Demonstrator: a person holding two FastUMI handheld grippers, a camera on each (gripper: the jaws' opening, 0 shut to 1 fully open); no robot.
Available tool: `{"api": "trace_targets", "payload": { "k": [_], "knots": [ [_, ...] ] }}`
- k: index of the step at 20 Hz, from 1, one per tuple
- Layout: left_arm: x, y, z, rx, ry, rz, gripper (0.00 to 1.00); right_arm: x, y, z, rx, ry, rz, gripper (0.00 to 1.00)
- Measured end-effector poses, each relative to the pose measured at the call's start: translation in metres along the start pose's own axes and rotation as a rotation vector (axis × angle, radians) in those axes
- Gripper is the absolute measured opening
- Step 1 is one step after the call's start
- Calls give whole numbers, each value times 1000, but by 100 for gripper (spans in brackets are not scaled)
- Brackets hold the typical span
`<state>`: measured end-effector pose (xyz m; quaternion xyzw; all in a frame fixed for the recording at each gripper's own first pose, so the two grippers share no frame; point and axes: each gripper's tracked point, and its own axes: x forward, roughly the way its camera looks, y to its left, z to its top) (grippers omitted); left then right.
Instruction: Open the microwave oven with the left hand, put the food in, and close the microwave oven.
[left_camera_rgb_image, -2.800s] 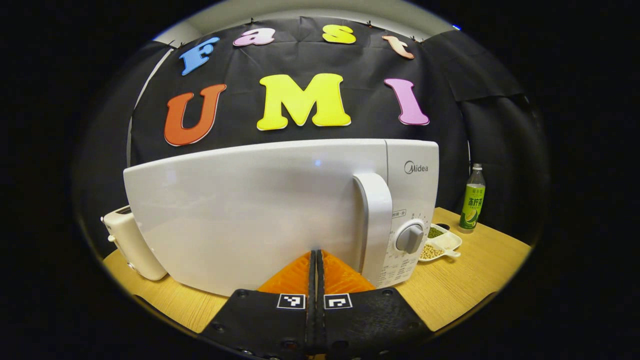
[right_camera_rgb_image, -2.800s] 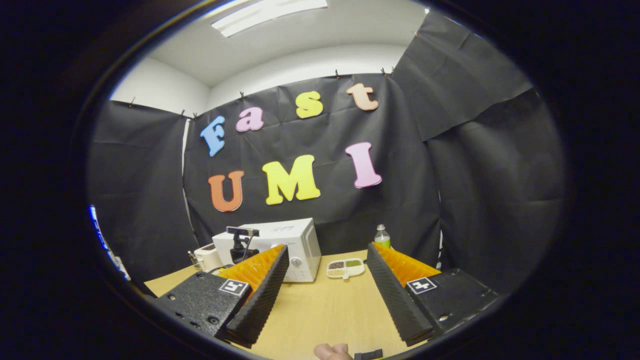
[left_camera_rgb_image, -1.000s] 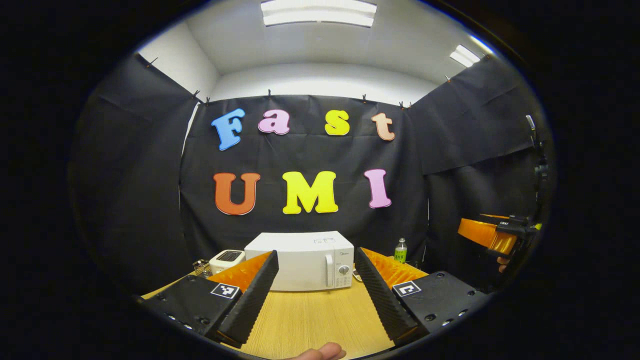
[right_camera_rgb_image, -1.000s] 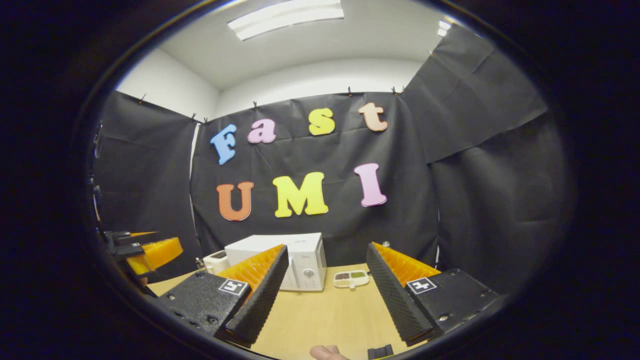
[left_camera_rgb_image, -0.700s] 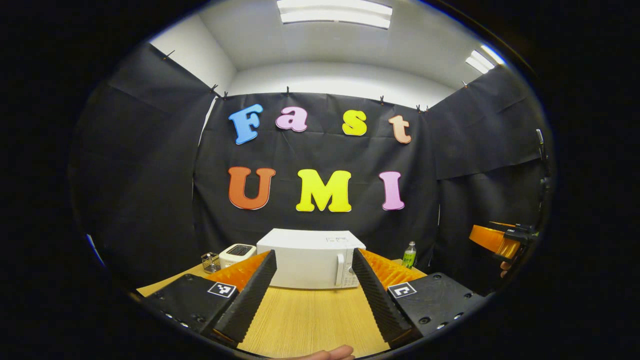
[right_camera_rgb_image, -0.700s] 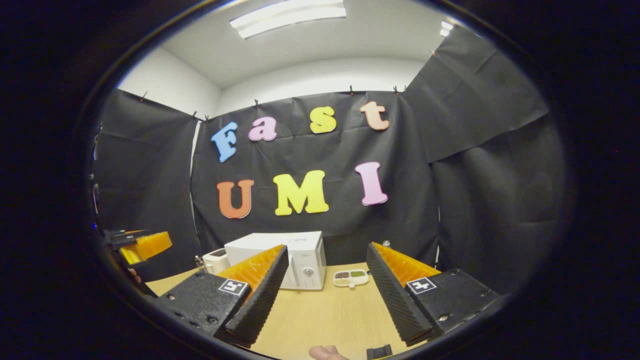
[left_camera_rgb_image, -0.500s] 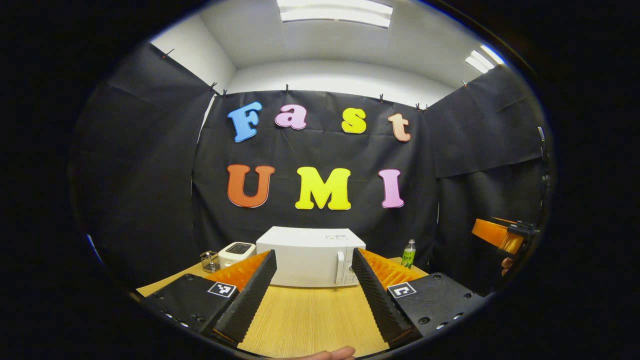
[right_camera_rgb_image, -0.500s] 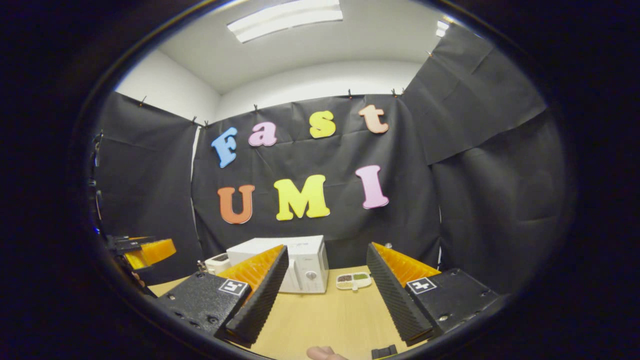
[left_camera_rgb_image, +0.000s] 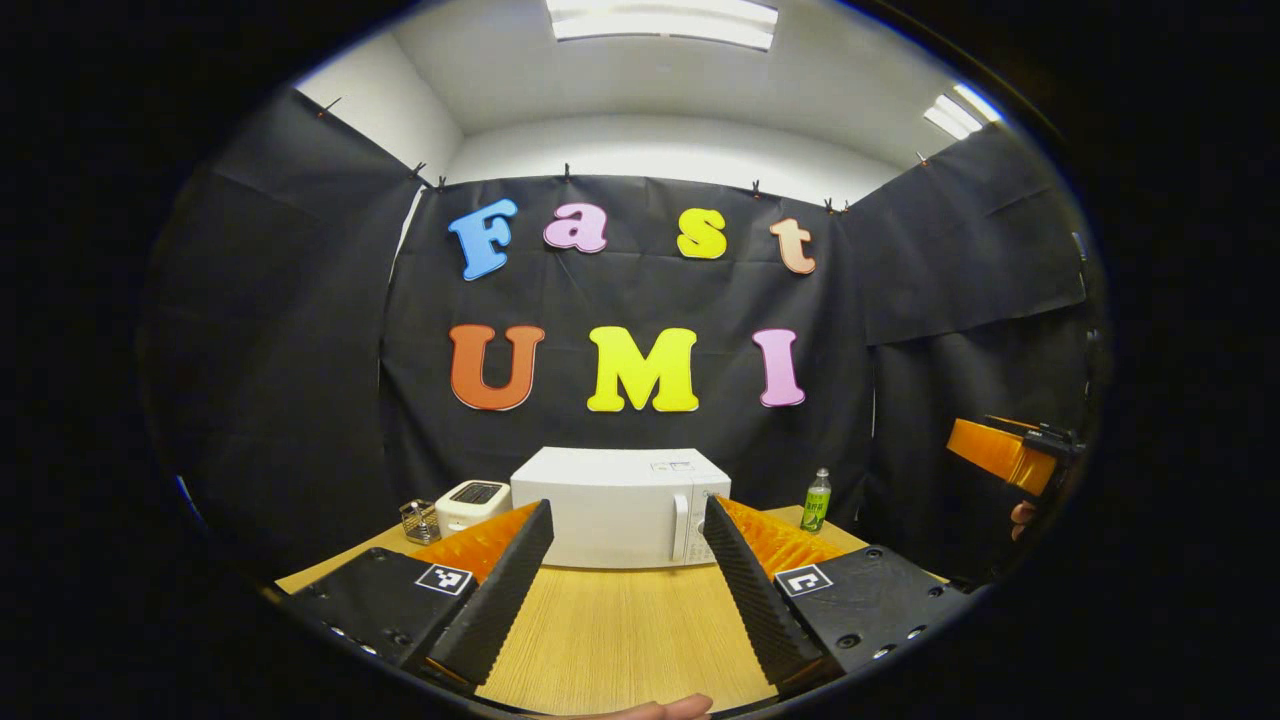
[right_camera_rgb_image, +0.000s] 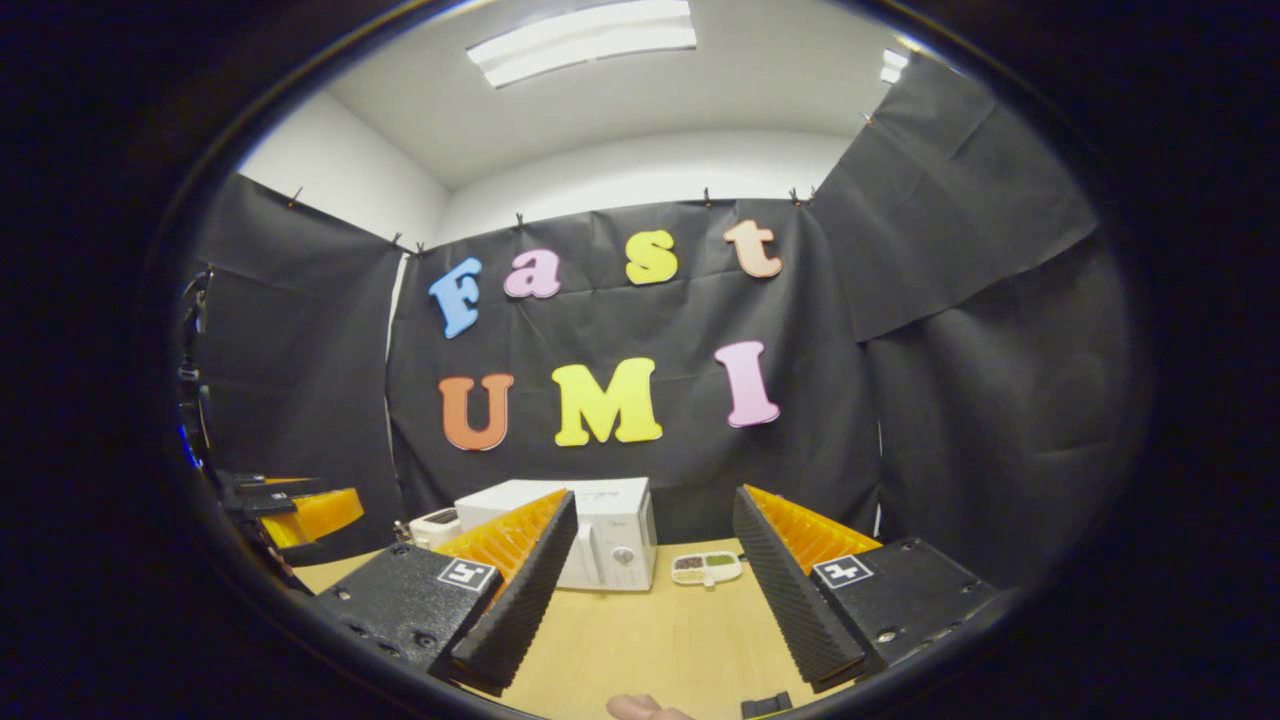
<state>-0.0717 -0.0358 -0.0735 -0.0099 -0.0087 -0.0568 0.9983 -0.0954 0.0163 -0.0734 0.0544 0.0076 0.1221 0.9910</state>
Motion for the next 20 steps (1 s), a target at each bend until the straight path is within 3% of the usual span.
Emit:
{"api": "trace_targets", "payload": {
  "k": [6, 7, 11, 12, 20],
  "knots": [
    [1, 7, -8, 2, 22, 17, 94, 0, 8, 1, 3, -18, 35, 90],
    [1, 9, -10, 1, 24, 20, 94, -1, 8, 0, 0, -14, 35, 100],
    [1, 7, -11, 2, 27, 16, 94, 0, 8, -6, -1, -2, 36, 100],
    [1, 7, -11, 1, 25, 14, 94, 0, 7, -7, 0, 2, 34, 90],
    [0, 3, -16, 2, 21, 5, 94, -2, 4, -7, 8, 0, 30, 90]
  ]
}}
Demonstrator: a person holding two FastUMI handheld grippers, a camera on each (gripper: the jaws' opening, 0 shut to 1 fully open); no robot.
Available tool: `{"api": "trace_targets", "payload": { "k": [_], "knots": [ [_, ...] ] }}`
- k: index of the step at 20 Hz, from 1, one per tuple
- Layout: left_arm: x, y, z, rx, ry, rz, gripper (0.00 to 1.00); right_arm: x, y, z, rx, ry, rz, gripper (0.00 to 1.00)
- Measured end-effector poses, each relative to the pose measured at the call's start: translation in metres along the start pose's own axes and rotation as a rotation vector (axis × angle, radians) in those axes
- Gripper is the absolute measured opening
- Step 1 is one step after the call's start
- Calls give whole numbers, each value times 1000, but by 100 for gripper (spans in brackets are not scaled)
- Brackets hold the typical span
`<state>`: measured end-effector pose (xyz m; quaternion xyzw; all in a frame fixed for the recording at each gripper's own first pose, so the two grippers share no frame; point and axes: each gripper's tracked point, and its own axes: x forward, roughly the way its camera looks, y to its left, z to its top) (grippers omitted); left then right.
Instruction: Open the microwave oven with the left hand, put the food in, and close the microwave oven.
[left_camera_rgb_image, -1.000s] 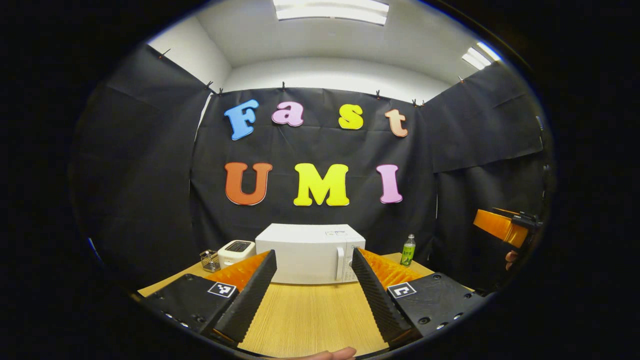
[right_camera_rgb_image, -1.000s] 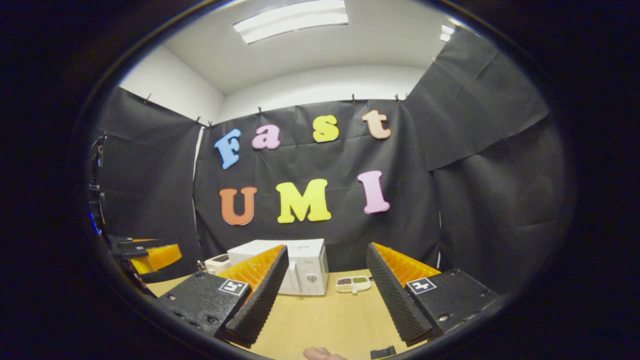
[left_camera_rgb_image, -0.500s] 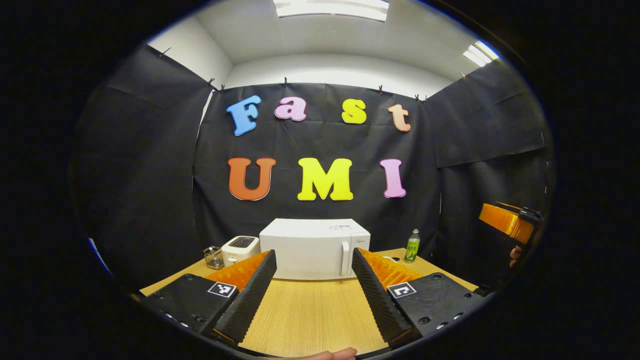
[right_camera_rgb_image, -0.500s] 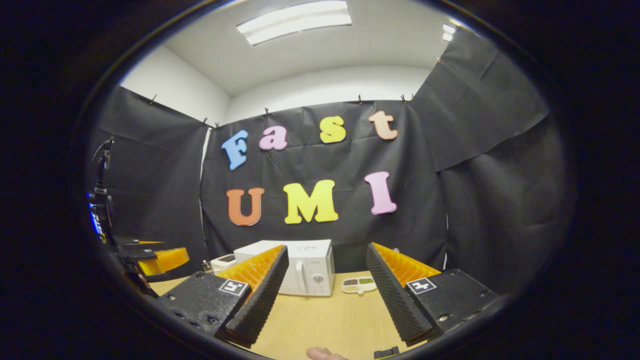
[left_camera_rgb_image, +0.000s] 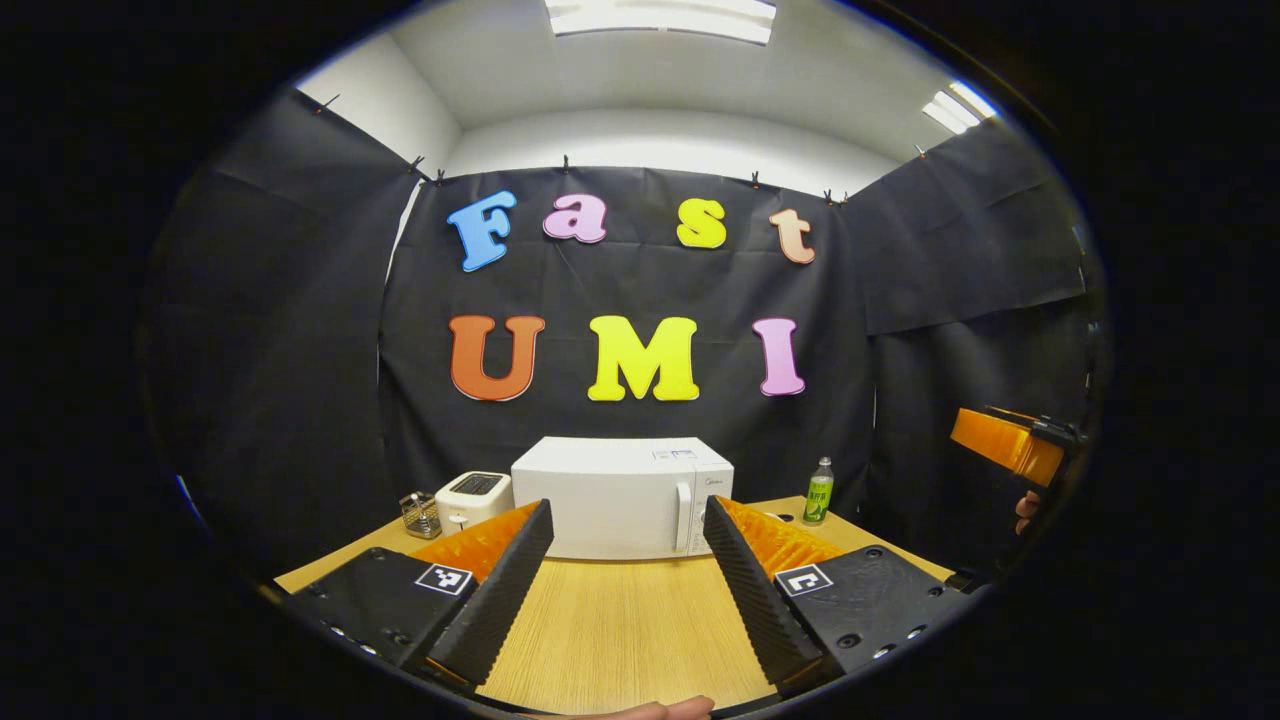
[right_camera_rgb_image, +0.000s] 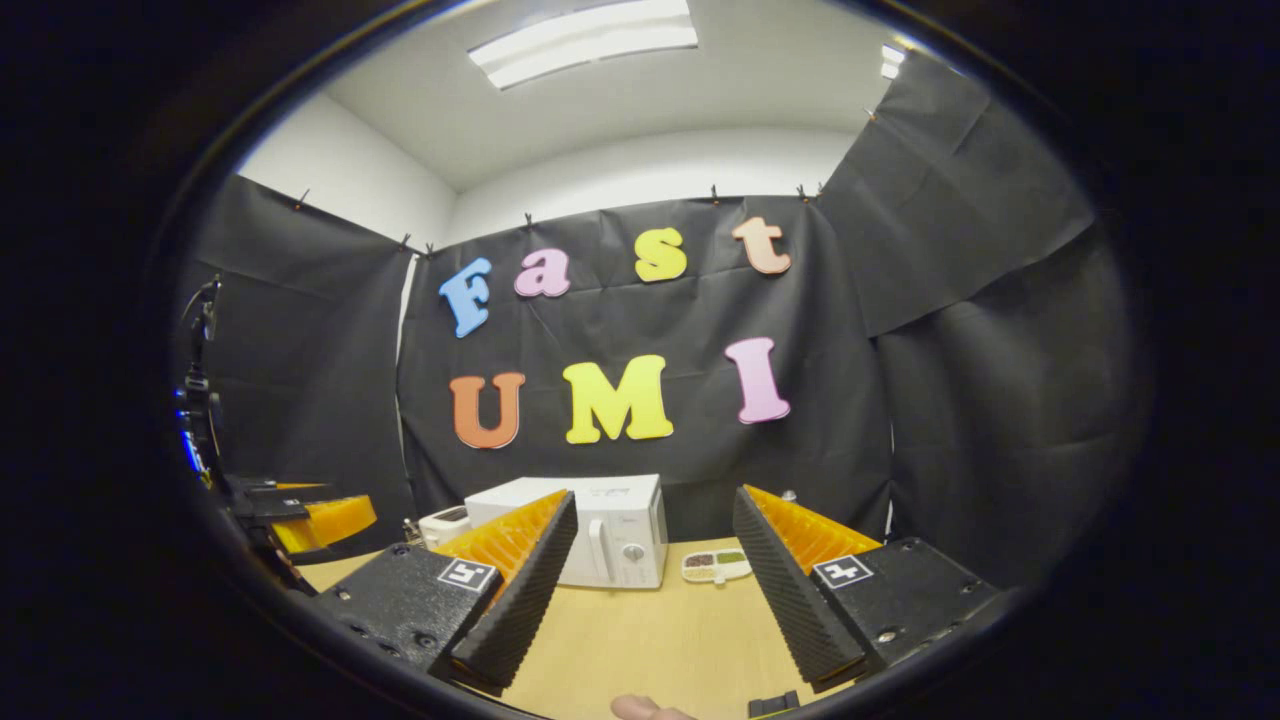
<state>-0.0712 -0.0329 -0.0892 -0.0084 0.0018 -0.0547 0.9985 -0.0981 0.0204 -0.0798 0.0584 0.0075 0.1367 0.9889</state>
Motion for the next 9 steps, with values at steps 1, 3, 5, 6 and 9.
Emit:
{"api": "trace_targets", "payload": {
  "k": [1, 3, 5, 6, 9],
  "knots": [
    [1, 1, -1, 1, 1, 1, 94, 0, 0, 0, -1, -1, 0, 90],
    [0, 3, -1, 2, -2, 2, 94, -1, 1, 0, -1, -3, 0, 90],
    [-1, 5, 1, 4, -13, 9, 94, 0, 3, -1, 1, -1, 5, 90],
    [-1, 6, 3, 6, -25, 12, 94, 1, 4, -2, 2, 2, 6, 90],
    [-3, 4, 9, 9, -56, 3, 94, 2, 3, -6, 3, 11, 5, 90]
  ]
}}
